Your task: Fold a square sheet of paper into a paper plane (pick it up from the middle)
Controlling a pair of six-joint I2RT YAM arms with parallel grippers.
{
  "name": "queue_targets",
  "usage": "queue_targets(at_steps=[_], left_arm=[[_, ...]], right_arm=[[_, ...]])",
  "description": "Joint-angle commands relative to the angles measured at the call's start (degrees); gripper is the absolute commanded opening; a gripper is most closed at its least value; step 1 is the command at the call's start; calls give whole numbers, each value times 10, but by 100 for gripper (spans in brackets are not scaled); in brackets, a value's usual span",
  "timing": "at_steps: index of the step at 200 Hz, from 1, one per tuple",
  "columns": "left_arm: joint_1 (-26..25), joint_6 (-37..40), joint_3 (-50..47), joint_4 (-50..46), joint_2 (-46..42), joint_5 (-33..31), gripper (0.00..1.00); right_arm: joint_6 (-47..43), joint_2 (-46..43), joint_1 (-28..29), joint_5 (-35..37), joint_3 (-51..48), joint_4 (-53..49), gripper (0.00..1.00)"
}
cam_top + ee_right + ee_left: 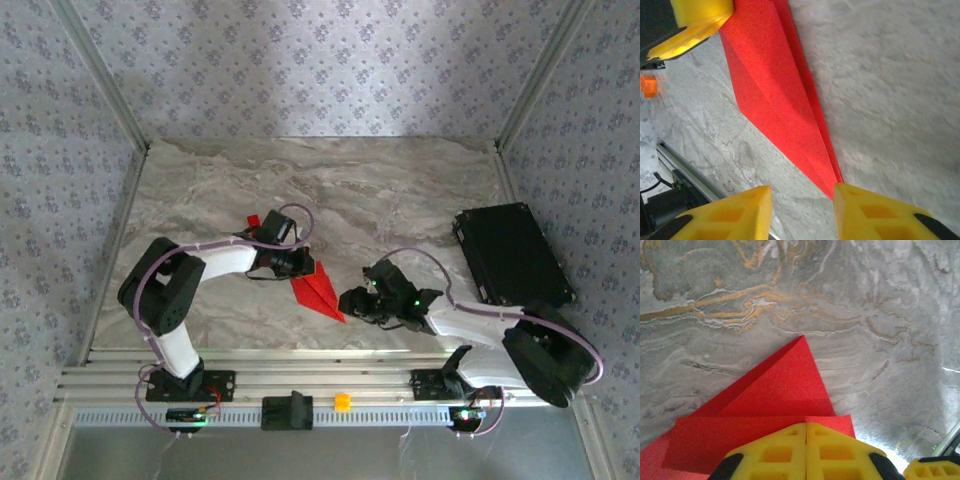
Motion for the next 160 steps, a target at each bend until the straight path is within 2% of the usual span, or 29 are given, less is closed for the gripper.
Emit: queue_targets(at_steps=[1,29,65,117,160], left_arm=[[-5,6,7,-4,20,2,7],[-7,4,-6,0,33,-2,7],[-8,2,-20,2,40,-7,7],[-8,-6,-20,0,45,-5,7],[-8,-16,-18,-1,53,-3,6]], right_arm=[[42,-34,6,23,-18,-41,44],[55,-38,10,17,-18,-69,47],[66,1,18,-7,-9,-44,46],[85,48,21,-38,-10,21,40],[91,53,24,-49,-12,31,34]])
